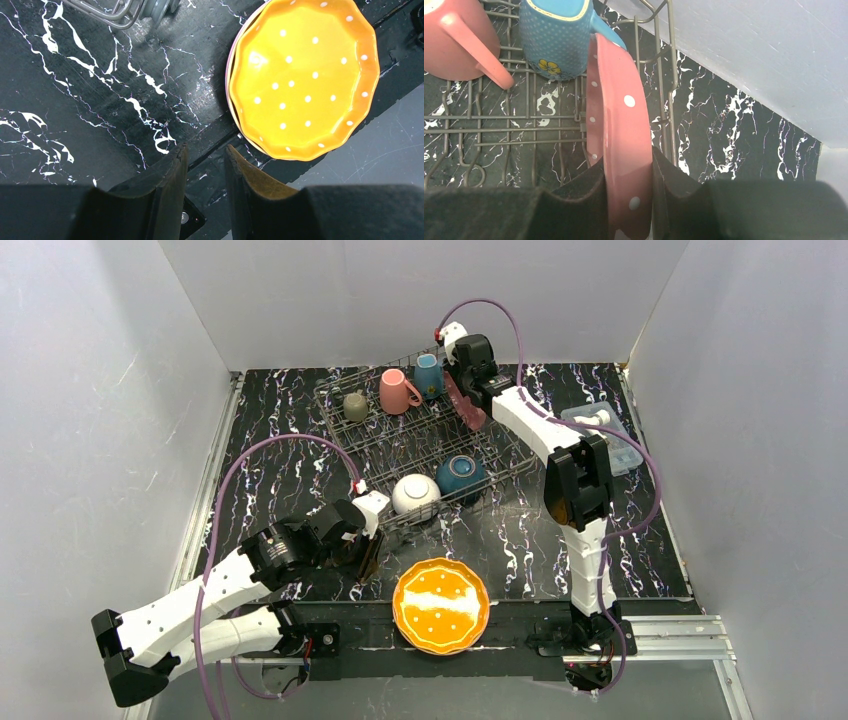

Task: Load the mixed dishes into the dish rack
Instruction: Insert the plate into the dish rack, then pick up the plate from the corner of the board.

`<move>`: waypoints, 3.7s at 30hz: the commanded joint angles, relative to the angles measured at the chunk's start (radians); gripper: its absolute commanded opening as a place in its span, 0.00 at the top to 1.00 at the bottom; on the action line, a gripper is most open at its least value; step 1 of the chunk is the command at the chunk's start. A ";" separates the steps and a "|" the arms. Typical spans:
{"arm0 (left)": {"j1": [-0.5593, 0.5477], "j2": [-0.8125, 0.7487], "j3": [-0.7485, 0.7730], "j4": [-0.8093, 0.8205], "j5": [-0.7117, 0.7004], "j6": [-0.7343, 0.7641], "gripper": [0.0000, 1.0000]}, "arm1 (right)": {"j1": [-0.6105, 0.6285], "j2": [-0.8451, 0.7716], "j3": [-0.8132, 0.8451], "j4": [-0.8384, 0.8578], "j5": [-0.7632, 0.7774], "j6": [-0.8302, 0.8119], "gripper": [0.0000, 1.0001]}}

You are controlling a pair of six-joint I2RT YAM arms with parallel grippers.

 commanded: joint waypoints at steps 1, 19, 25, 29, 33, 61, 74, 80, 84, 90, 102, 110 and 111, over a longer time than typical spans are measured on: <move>0.008 -0.002 -0.006 -0.003 0.002 0.012 0.69 | 0.001 -0.010 0.081 0.021 0.030 0.009 0.99; 0.008 -0.002 -0.006 -0.003 0.002 0.012 0.70 | 0.001 -0.053 0.017 0.028 0.030 0.038 0.99; 0.008 0.002 -0.007 -0.004 0.001 0.012 0.70 | 0.001 -0.063 0.010 0.045 0.056 0.044 0.80; 0.008 0.002 -0.006 -0.004 -0.001 0.012 0.67 | 0.001 -0.066 0.013 0.049 0.073 0.043 0.73; 0.008 0.004 -0.007 -0.004 0.000 0.011 0.67 | 0.001 -0.072 0.017 0.054 0.087 0.043 0.59; 0.009 -0.017 -0.009 -0.007 -0.012 0.008 0.59 | 0.001 -0.164 0.001 0.066 0.059 0.107 0.31; 0.010 -0.075 -0.012 -0.006 -0.032 0.007 0.48 | -0.001 -0.353 -0.199 0.034 -0.094 0.255 0.14; 0.010 -0.104 -0.016 -0.004 -0.020 0.011 0.35 | -0.002 -0.497 -0.392 0.093 -0.151 0.305 0.02; 0.010 -0.130 -0.021 0.000 -0.029 0.010 0.23 | -0.002 -0.618 -0.560 0.168 -0.140 0.403 0.02; 0.009 -0.144 -0.023 0.001 -0.044 0.009 0.03 | -0.002 -0.789 -0.725 0.158 -0.208 0.447 0.02; 0.008 -0.141 0.001 -0.023 -0.069 -0.039 0.02 | -0.002 -1.135 -0.974 0.100 -0.320 0.558 0.02; 0.010 -0.086 0.047 -0.056 -0.013 -0.136 0.11 | -0.001 -1.229 -0.989 -0.071 -0.404 0.642 0.09; 0.010 -0.078 0.048 -0.060 -0.013 -0.148 0.12 | -0.001 -1.239 -0.995 -0.080 -0.416 0.650 0.09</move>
